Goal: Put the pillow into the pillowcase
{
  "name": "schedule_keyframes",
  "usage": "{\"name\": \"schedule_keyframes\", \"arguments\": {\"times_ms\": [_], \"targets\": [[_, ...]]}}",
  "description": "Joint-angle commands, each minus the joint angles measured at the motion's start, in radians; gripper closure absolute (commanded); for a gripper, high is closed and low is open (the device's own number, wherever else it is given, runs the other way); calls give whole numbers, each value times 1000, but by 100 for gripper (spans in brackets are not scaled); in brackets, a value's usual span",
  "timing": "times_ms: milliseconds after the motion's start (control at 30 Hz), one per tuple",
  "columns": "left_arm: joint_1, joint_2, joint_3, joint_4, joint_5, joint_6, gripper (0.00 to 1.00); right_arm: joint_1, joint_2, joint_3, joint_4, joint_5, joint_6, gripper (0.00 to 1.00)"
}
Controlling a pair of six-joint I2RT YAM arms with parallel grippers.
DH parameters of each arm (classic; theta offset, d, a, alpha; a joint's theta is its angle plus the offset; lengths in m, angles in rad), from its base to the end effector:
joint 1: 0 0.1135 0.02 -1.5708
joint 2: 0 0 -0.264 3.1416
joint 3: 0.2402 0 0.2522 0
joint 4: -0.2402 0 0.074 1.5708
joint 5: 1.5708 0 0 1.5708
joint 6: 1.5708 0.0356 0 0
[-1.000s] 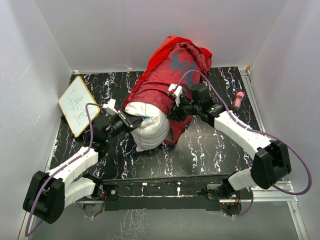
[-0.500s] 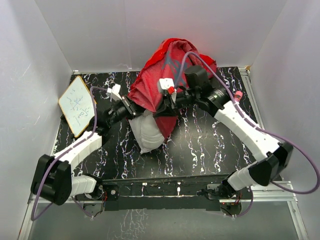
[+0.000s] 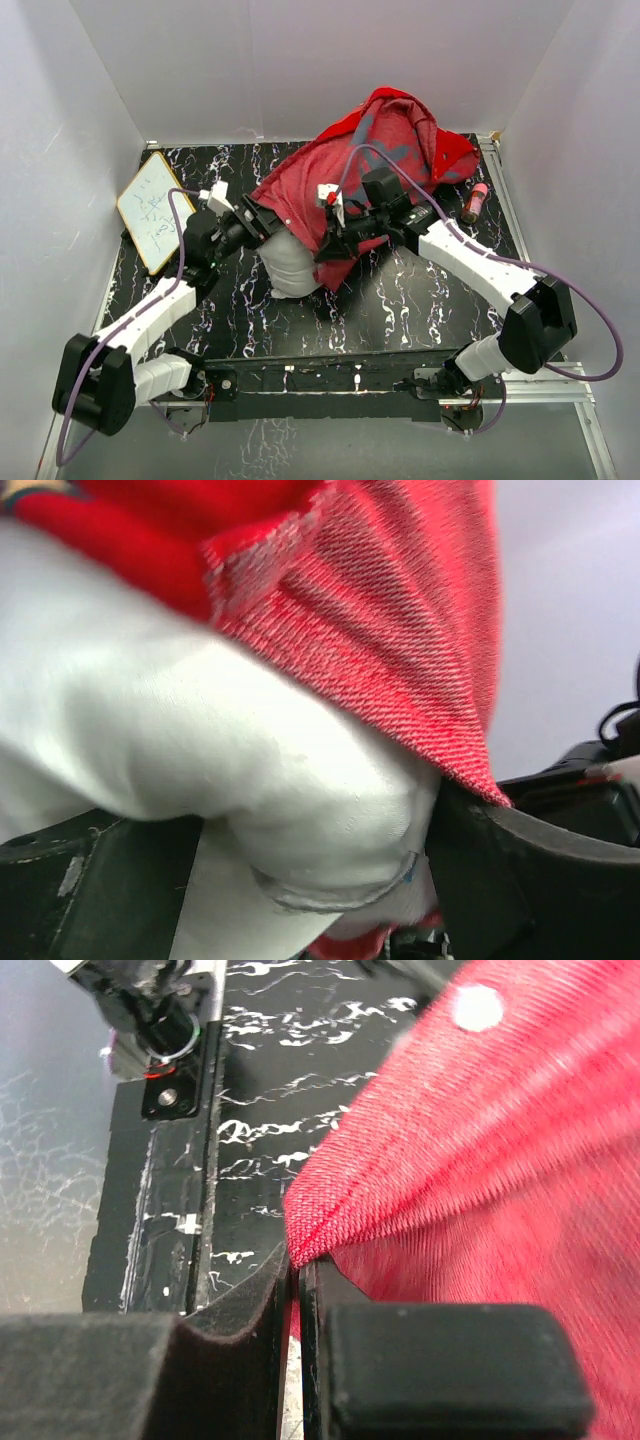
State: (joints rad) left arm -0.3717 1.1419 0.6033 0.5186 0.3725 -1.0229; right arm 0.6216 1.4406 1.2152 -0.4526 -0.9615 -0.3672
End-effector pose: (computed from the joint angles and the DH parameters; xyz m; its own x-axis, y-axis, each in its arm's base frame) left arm 0.2361 -0.1059 0.2773 -0.5879 -0.6242 -0.5146 0.3369 0.3894 -0.8572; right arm 0.2362 0.2051 0.3198 -0.1699 -0.3744 -0.9116 -0.9787 -0.0440 0.2005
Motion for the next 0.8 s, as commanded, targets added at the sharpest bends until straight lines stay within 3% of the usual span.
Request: {"name": "schedule_keyframes", "arguments": {"times_ms": [0, 200, 433, 533, 667, 733, 767], "targets": [[12, -95, -58, -437, -133, 163, 12, -50, -33, -11, 149, 35, 108, 92], [16, -243, 62, -882, -197, 314, 3, -59, 91, 110, 169, 31, 184, 92], [15, -442, 85, -1032, -100, 390, 3, -41, 249, 318, 111, -71, 214, 92], [14, -453, -26, -946, -14, 312, 3, 0, 266, 376, 103, -113, 198, 92], [13, -380, -177, -588, 104, 187, 3, 126, 299, 452, 35, -92, 152, 92], [11, -339, -208, -444, 104, 154, 3, 162, 299, 434, 34, -72, 144, 83], [11, -316, -213, -393, 98, 143, 3, 166, 299, 422, 34, -59, 143, 73]]}}
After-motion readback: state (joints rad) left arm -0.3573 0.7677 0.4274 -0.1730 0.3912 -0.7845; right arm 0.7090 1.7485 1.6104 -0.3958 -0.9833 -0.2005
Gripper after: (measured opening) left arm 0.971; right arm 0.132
